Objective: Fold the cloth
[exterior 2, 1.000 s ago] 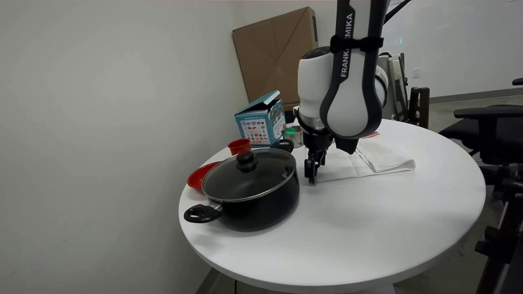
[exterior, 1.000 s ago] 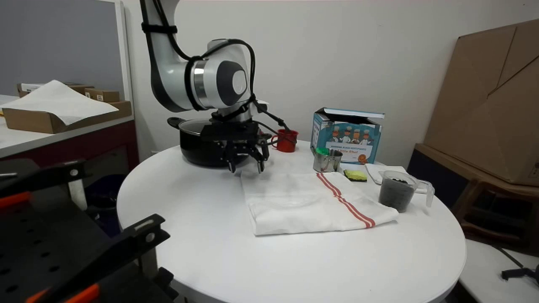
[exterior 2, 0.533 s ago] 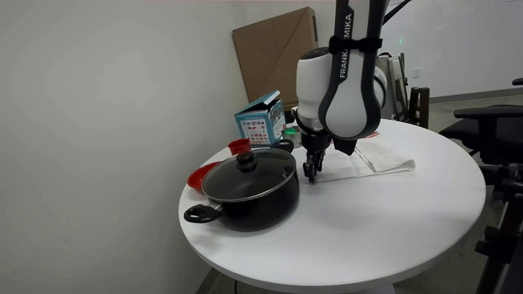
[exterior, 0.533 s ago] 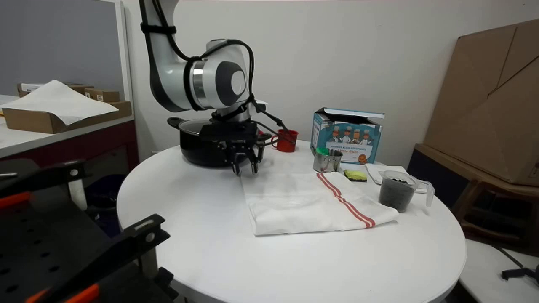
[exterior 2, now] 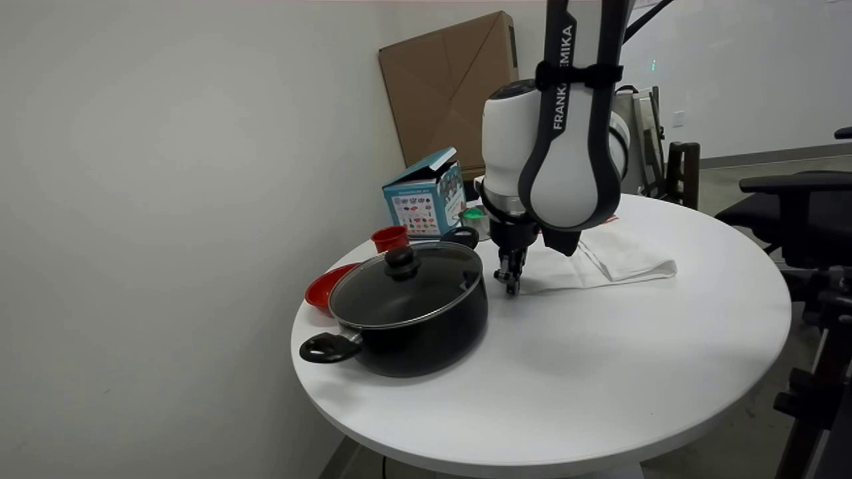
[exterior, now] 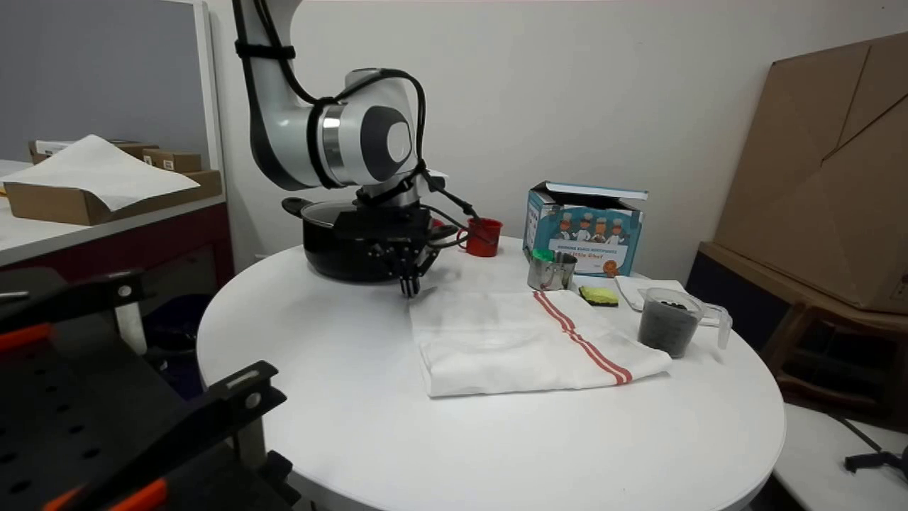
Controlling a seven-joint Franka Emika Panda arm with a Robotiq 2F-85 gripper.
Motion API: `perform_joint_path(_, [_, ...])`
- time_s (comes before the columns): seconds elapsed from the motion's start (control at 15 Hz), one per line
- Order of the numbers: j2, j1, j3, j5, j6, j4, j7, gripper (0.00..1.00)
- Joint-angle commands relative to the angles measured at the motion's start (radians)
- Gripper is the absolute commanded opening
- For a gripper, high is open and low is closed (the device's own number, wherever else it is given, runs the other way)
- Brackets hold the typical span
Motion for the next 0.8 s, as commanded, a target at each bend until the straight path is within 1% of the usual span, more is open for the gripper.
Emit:
perform_joint_path(0.0, [-0.037, -0.073, 0.066, 0.014, 0.017, -0.021, -0.03, 0.07])
perform_joint_path(0.13, [-0.074, -0.137, 0.118, 0.016, 0.017, -0.04, -0.038, 0.08])
perform_joint_path(0.53, [-0.192, -0.377, 0.3, 0.027, 0.008, -0.107, -0.064, 0.08])
perform_joint_path(0.73, [-0.258, -0.467, 0.364, 0.041, -0.069, -0.158, -0.07, 0.08])
